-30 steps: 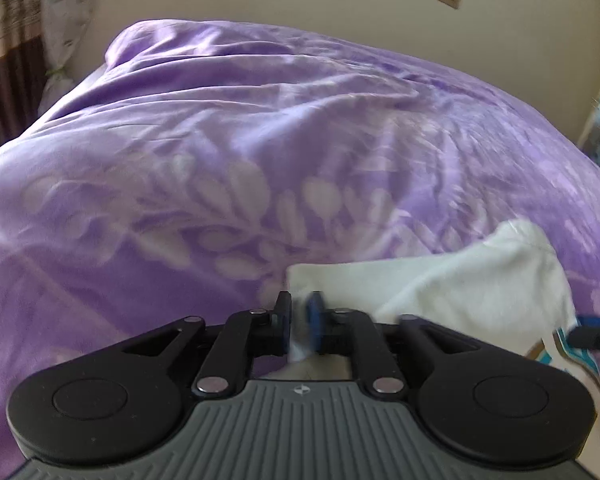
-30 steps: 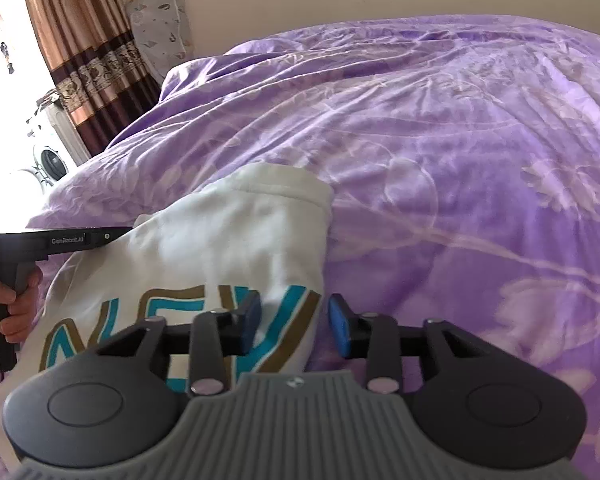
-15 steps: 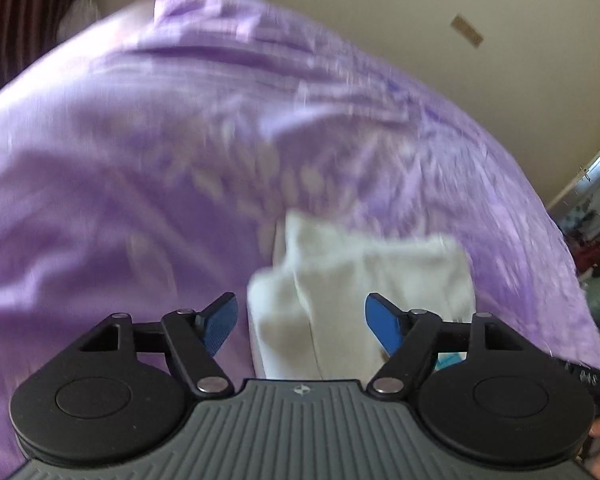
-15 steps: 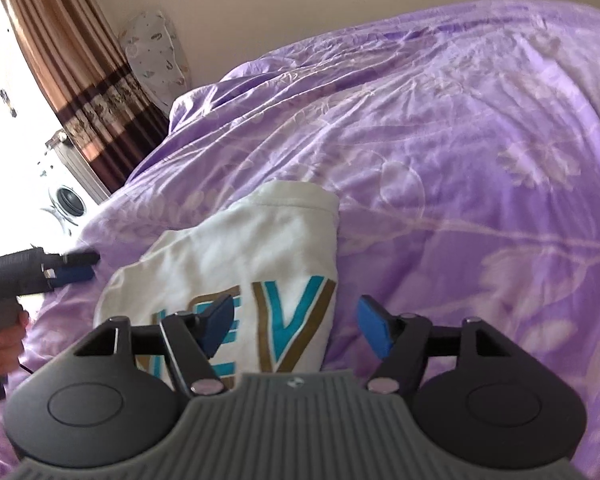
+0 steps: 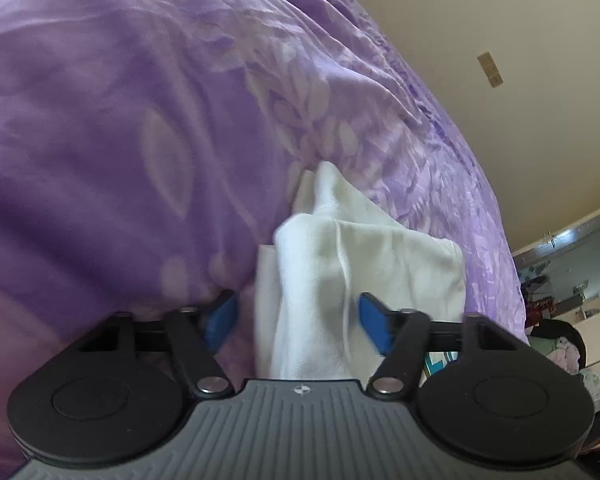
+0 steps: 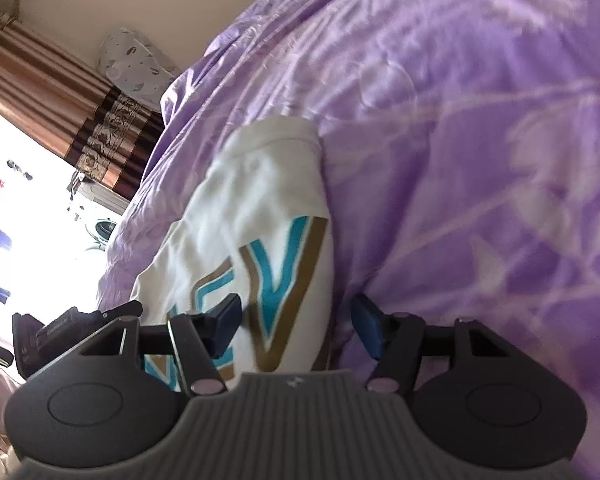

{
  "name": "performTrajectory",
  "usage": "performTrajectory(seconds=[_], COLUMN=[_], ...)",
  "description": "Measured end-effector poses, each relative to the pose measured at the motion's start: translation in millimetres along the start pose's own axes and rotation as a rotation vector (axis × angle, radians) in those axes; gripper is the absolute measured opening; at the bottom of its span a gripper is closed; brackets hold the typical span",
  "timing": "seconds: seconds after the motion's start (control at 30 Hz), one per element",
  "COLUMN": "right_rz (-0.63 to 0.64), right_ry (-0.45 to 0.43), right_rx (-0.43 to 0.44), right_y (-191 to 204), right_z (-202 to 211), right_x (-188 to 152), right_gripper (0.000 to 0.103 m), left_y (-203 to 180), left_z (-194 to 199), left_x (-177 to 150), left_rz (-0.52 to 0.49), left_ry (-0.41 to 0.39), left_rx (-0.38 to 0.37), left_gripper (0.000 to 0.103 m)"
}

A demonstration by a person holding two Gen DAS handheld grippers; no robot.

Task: Fold small clothes

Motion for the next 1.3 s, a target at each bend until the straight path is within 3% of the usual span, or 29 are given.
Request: performTrajectory(seconds=[0.07, 0.13, 0.2, 0.23, 0.3, 0.37, 0.43, 0.73, 1.07, 1.3], right_rz=[-0.033, -0.052, -0.045, -0.038, -0.029, 0.016, 0.06, 0.257, 0.383, 0.443], right_ry=[0.001, 0.001, -0.005, -0.006, -0.01, -0.031, -0.055, -0.168, -0.299, -0.385], right_rx=[0.028, 0.047, 0.048, 0.061, 0.049, 0.035, 0.024, 0.036, 0.113, 0.146], right_y=[-5, -7, -6, -3, 0, 7, 17, 75, 143, 162], right_z=[-7, -10, -13, -14, -15, -12, -5, 59, 192, 293], right_x=[3, 6, 7, 8, 7, 5, 2, -17, -56, -106], right_gripper=[0.059, 0.056, 0.044, 0.035, 0.031, 0.02, 0.016, 0.012, 0.011, 0.011], left_y=[-4, -7, -7, -9, -18, -30, -44, -115, -214, -268], left_z=[-9, -15, -17, -15, -8, -1, 7, 79, 190, 249], left_x=[-2, -3, -4, -4, -4, -3, -2, -5, -29, -77], left_rz=[-0.014, -0.024, -0.011, -0.023, -0.077, -0.127, -0.176, -0.324, -0.431, -0.464], left_ry=[0.006, 0.001, -0.004, -0.013, -0.034, -0.059, -0.084, -0.214, -0.403, -0.431], left_rx=[-0.003, -0.009, -0.022, -0.015, 0.009, 0.033, 0.059, 0.112, 0.073, 0.037], left_gripper=[0.057, 0.045, 0.03, 0.028, 0.023, 0.022, 0.022, 0.02, 0.02, 0.02])
Point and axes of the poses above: each gripper's, at about its wrist camera, not at the fingertips, and z roughly against the way its jaws point, y to its left, x to its top, the point moved 5 cm from there along -z, roughly the way its jaws point, and after that the axes turned 12 degrees about -z, right-handed, at the moved point
